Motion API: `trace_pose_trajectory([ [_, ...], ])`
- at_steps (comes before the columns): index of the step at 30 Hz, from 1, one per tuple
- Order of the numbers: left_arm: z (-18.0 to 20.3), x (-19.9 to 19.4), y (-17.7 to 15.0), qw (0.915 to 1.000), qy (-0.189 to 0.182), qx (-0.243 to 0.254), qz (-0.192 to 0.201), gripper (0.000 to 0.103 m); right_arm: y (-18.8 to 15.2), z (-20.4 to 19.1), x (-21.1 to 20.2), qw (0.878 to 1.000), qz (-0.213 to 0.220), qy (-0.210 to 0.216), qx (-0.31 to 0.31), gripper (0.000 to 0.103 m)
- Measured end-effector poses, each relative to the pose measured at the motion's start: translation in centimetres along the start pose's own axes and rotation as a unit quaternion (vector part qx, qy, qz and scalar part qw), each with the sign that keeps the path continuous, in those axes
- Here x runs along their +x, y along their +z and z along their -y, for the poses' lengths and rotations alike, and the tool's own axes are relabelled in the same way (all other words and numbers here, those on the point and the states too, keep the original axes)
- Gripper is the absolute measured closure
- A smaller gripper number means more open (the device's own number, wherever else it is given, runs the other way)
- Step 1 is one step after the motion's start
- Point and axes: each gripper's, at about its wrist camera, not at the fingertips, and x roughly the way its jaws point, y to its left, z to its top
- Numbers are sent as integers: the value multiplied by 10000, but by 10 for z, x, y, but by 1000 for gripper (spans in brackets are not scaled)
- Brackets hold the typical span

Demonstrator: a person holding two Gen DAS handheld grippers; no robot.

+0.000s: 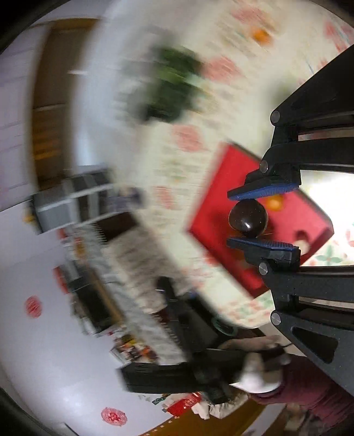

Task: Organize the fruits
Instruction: 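Lift both dark plums toward the red tray, then lower both plums into the red tray and open both tools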

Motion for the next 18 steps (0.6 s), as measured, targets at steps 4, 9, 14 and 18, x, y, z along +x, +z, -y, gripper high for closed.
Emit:
trace_pose_trajectory([
  [4, -22, 46, -20, 9984, 8, -394, -398, 81, -32, 33, 64, 9964, -566, 344, 528, 74],
  [9, -34, 73, -28, 9963, -29, -561, -644, 68, -45, 30, 87, 9953, -732, 530, 333, 72],
  [14, -38, 77, -27, 9955, -167, -702, -622, 52, -52, 11, 99, 9952, -784, 576, -41, 72],
  [18, -40, 72, -25, 9943, -299, -826, -597, 43, -53, 1, 100, 9956, -715, 526, -296, 54],
])
